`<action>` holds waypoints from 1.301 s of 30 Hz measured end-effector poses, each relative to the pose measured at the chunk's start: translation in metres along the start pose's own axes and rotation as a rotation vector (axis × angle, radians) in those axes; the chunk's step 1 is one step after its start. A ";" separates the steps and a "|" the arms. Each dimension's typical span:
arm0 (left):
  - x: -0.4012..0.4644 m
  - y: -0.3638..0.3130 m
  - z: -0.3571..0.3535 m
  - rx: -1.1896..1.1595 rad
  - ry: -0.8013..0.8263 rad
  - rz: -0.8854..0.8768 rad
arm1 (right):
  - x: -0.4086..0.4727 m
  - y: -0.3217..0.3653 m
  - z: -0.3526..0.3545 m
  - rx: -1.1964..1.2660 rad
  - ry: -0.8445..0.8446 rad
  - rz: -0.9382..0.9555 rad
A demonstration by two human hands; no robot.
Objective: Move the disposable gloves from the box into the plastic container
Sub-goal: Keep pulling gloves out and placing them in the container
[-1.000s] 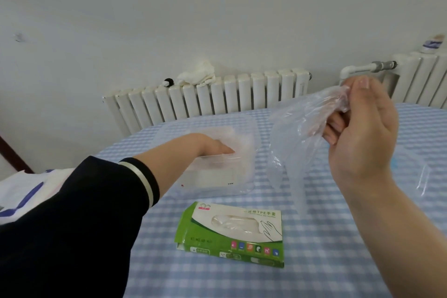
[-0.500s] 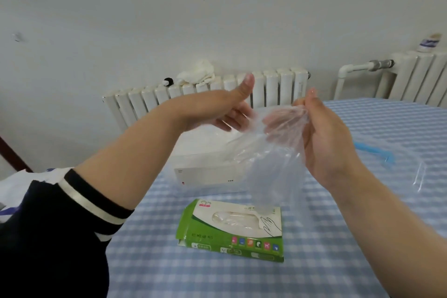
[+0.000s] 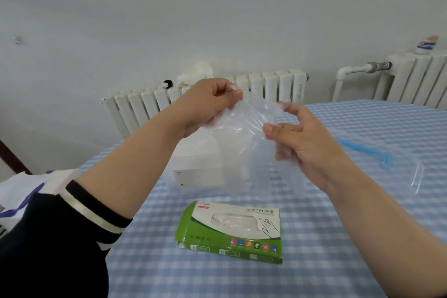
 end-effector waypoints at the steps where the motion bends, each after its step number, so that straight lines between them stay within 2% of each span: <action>1: 0.004 0.006 0.005 0.046 -0.051 -0.001 | 0.002 -0.003 0.004 -0.019 -0.024 -0.027; 6: 0.018 0.044 0.035 0.084 -0.307 0.110 | 0.012 -0.016 0.023 0.041 -0.204 -0.102; 9: 0.023 0.072 0.053 0.199 -0.372 0.206 | 0.014 -0.017 0.025 0.090 -0.239 -0.092; 14: 0.016 0.097 0.066 0.750 -0.406 0.261 | 0.016 -0.019 0.019 0.075 -0.176 -0.068; 20: 0.006 0.105 0.058 1.234 -0.296 0.353 | 0.013 -0.020 0.012 0.010 -0.115 -0.070; 23: 0.003 0.101 0.059 1.508 -0.359 0.213 | 0.010 -0.019 0.007 -0.069 -0.071 -0.065; 24: 0.002 0.096 0.058 1.526 -0.383 0.138 | 0.009 -0.018 0.005 -0.107 -0.053 -0.062; 26: 0.002 0.090 0.055 1.313 -0.302 0.145 | 0.008 -0.018 0.002 -0.189 -0.007 -0.046; 29: 0.000 0.090 0.044 0.921 0.071 0.447 | 0.005 -0.020 -0.005 -0.315 0.116 -0.035; 31: -0.008 0.090 0.040 0.759 0.119 0.522 | 0.002 -0.023 -0.012 -0.422 0.252 -0.056; 33: -0.015 0.091 0.042 0.704 0.054 0.504 | -0.002 -0.029 -0.018 -0.581 0.392 -0.074; 35: -0.022 0.091 0.042 0.703 -0.063 0.392 | -0.005 -0.038 -0.023 -0.795 0.507 -0.077; 36: -0.027 0.089 0.040 0.709 -0.161 0.272 | -0.006 -0.044 -0.025 -0.905 0.550 -0.078; 39: -0.059 0.078 0.022 0.648 -0.463 -0.247 | -0.010 -0.062 -0.028 -1.176 0.651 -0.114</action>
Point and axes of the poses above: each hand's wrist, its own x-axis towards the middle knuckle, its own z-axis out of the back of the hand, y = z × x, the point moved 3 cm from there along x, towards the middle knuckle, and after that the axes turned 4 degrees about y, right-handed, at the moved point
